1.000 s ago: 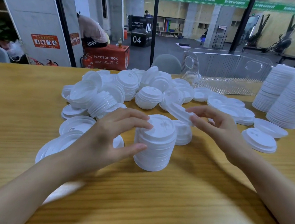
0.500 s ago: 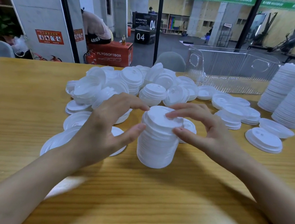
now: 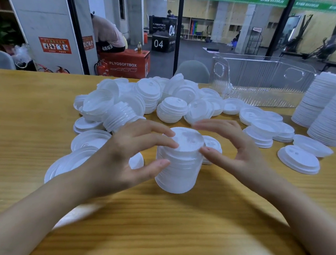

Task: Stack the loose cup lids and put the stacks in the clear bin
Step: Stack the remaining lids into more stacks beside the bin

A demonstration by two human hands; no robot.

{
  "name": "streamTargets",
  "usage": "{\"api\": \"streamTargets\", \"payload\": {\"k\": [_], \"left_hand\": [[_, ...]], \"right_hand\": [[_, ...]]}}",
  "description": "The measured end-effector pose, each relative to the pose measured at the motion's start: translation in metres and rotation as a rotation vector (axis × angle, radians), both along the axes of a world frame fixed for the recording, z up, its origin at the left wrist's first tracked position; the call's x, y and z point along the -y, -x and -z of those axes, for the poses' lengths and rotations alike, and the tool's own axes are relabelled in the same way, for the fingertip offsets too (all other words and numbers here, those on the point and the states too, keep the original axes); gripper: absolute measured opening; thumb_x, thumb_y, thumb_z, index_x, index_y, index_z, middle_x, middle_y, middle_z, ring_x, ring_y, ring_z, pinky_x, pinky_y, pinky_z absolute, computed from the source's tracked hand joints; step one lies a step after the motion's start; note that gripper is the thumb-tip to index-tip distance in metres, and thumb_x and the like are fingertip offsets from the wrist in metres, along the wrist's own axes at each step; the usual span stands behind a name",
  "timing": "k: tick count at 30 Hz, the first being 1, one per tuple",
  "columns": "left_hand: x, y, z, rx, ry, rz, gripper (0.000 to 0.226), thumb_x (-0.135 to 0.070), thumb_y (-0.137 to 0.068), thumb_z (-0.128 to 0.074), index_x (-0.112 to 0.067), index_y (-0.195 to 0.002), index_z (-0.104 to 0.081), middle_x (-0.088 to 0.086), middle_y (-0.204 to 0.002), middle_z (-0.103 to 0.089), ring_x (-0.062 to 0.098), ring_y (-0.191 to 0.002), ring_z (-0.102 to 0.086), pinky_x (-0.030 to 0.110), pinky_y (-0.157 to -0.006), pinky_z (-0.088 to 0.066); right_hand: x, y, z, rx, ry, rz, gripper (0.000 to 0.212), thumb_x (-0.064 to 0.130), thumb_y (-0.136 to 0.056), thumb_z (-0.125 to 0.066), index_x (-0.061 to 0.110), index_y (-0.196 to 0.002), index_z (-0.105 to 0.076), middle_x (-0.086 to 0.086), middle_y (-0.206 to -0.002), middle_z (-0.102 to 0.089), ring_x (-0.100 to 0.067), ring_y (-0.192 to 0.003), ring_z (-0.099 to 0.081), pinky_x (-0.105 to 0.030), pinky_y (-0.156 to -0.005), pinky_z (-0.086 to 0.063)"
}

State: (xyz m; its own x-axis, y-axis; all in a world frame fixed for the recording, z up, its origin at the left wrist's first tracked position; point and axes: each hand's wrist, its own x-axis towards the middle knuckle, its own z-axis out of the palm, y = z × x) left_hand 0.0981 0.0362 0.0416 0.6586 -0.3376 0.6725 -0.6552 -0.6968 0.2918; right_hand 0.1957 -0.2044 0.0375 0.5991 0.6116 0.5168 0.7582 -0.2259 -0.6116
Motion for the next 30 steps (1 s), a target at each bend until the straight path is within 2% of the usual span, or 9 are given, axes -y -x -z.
{"api": "streamTargets", "payload": {"k": [4, 8, 11, 13, 20, 22, 26, 28, 30], "left_hand": [[0.0, 0.0, 0.0, 0.008, -0.01, -0.004, 0.029, -0.033, -0.091, -0.059, -0.014, -0.111, -0.069, -0.004, -0.119, -0.062, 0.012, -0.114, -0.057, 0.04, -0.093, -0.046], [0.0, 0.0, 0.001, 0.019, -0.016, 0.001, 0.029, -0.032, -0.09, -0.06, -0.013, -0.112, -0.069, -0.005, -0.119, -0.063, 0.011, -0.116, -0.057, 0.045, -0.092, -0.047], [0.0, -0.002, 0.001, 0.026, -0.021, 0.006, 0.03, -0.031, -0.09, -0.061, -0.013, -0.112, -0.069, -0.005, -0.119, -0.063, 0.011, -0.116, -0.057, 0.045, -0.093, -0.046], [0.0, -0.002, 0.002, 0.033, -0.028, 0.007, 0.03, -0.032, -0.09, -0.061, -0.013, -0.112, -0.069, -0.004, -0.119, -0.063, 0.011, -0.116, -0.056, 0.045, -0.094, -0.046], [-0.001, -0.003, 0.004, 0.06, -0.041, 0.001, 0.03, -0.031, -0.09, -0.062, -0.013, -0.113, -0.068, -0.004, -0.12, -0.063, 0.012, -0.117, -0.056, 0.047, -0.096, -0.045], [-0.001, -0.003, 0.006, 0.061, -0.032, -0.009, 0.03, -0.03, -0.09, -0.062, -0.013, -0.114, -0.068, -0.003, -0.121, -0.063, 0.012, -0.117, -0.056, 0.048, -0.097, -0.045], [-0.004, -0.005, 0.01, 0.07, -0.001, -0.021, 0.03, -0.03, -0.09, -0.063, -0.017, -0.117, -0.065, -0.004, -0.124, -0.062, 0.013, -0.12, -0.056, 0.048, -0.097, -0.046], [-0.006, -0.005, 0.01, 0.071, -0.001, -0.037, 0.031, -0.03, -0.089, -0.063, -0.017, -0.117, -0.065, -0.003, -0.124, -0.062, 0.014, -0.12, -0.056, 0.048, -0.096, -0.046], [-0.008, -0.005, 0.008, 0.076, -0.028, -0.055, 0.031, -0.031, -0.09, -0.063, -0.016, -0.116, -0.067, -0.003, -0.123, -0.062, 0.014, -0.117, -0.057, 0.047, -0.095, -0.046]], "right_hand": [[0.019, -0.022, 0.01, 0.011, 0.102, 0.163, 0.044, 0.061, -0.082, -0.054, 0.043, -0.122, -0.06, 0.026, -0.126, -0.057, -0.007, -0.13, -0.04, -0.028, -0.109, -0.033], [0.028, -0.039, 0.02, -0.038, 0.304, 0.209, 0.05, 0.071, -0.073, -0.053, 0.056, -0.12, -0.05, 0.03, -0.131, -0.05, -0.006, -0.126, -0.035, -0.034, -0.11, -0.031], [0.027, -0.043, 0.025, -0.047, 0.343, 0.197, 0.044, 0.059, -0.08, -0.068, 0.055, -0.121, -0.05, 0.027, -0.13, -0.052, -0.009, -0.123, -0.037, -0.038, -0.11, -0.032], [0.026, -0.045, 0.027, -0.044, 0.365, 0.213, 0.041, 0.048, -0.083, -0.069, 0.051, -0.121, -0.053, 0.022, -0.131, -0.054, -0.01, -0.121, -0.039, -0.041, -0.11, -0.033], [0.024, -0.044, 0.028, -0.075, 0.325, 0.229, 0.027, 0.045, -0.085, -0.069, 0.047, -0.111, -0.062, 0.02, -0.122, -0.06, -0.014, -0.117, -0.05, -0.042, -0.105, -0.041], [0.023, -0.045, 0.029, -0.075, 0.292, 0.246, 0.023, 0.043, -0.086, -0.07, 0.045, -0.108, -0.065, 0.02, -0.117, -0.062, -0.014, -0.114, -0.052, -0.038, -0.104, -0.04], [0.022, -0.039, 0.024, -0.167, 0.154, 0.276, 0.017, 0.035, -0.088, -0.071, 0.045, -0.1, -0.065, 0.025, -0.104, -0.061, 0.001, -0.105, -0.051, -0.01, -0.086, -0.036], [0.022, -0.037, 0.017, -0.233, 0.075, 0.283, 0.015, 0.034, -0.088, -0.07, 0.04, -0.102, -0.068, 0.02, -0.103, -0.064, -0.004, -0.105, -0.054, -0.012, -0.081, -0.036], [0.021, -0.034, 0.007, -0.282, -0.018, 0.277, 0.015, 0.034, -0.089, -0.07, 0.034, -0.104, -0.072, 0.013, -0.104, -0.067, -0.01, -0.105, -0.057, -0.018, -0.084, -0.04]]}}
